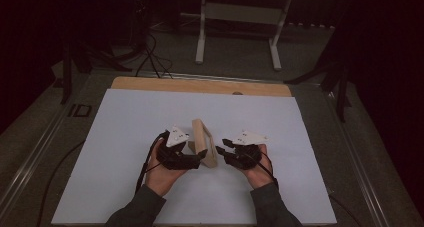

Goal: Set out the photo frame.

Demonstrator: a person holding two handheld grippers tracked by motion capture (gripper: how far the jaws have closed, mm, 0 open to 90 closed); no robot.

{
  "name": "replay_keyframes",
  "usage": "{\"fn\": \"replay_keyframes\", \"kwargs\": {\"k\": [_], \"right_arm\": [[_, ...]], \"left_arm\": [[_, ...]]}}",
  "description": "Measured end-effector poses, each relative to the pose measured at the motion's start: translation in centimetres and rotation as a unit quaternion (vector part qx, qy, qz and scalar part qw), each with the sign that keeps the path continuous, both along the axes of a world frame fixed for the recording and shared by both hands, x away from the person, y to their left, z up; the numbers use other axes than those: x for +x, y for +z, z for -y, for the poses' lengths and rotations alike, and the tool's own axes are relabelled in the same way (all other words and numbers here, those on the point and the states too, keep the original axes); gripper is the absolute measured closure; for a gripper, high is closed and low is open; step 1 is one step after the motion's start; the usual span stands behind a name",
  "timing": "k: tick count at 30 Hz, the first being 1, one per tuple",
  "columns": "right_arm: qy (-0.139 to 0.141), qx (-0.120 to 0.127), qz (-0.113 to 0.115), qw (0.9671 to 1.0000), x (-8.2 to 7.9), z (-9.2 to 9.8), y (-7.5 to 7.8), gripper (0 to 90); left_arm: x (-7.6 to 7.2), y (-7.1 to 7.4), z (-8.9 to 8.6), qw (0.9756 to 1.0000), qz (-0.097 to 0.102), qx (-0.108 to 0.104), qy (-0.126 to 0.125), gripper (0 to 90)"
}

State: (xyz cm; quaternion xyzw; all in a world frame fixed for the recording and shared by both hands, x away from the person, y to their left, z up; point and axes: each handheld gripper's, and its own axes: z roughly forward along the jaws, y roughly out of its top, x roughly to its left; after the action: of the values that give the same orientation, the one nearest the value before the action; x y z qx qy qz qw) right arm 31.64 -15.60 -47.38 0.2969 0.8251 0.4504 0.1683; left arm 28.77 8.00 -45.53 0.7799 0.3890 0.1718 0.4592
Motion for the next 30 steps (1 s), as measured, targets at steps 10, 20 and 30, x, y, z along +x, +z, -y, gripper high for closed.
{"fn": "replay_keyframes", "kwargs": {"k": [10, 20, 30], "right_arm": [[-0.001, 0.001, -0.001, 1.0, 0.0, 0.1, 0.0, 60.3], [-0.012, 0.01, 0.004, 0.9999, 0.2, 0.9, 0.3, 60.3], [-0.021, 0.017, 0.006, 0.9996, 0.2, 1.5, 0.7, 59.7]], "left_arm": [[0.7, -0.7, 1.1, 0.9999, -0.01, 0.004, 0.006, 14.8], [1.6, -1.5, 2.0, 0.9995, -0.022, 0.009, 0.02, 14.7], [2.1, -2.0, 2.4, 0.999, -0.03, 0.002, 0.033, 16.1]]}}
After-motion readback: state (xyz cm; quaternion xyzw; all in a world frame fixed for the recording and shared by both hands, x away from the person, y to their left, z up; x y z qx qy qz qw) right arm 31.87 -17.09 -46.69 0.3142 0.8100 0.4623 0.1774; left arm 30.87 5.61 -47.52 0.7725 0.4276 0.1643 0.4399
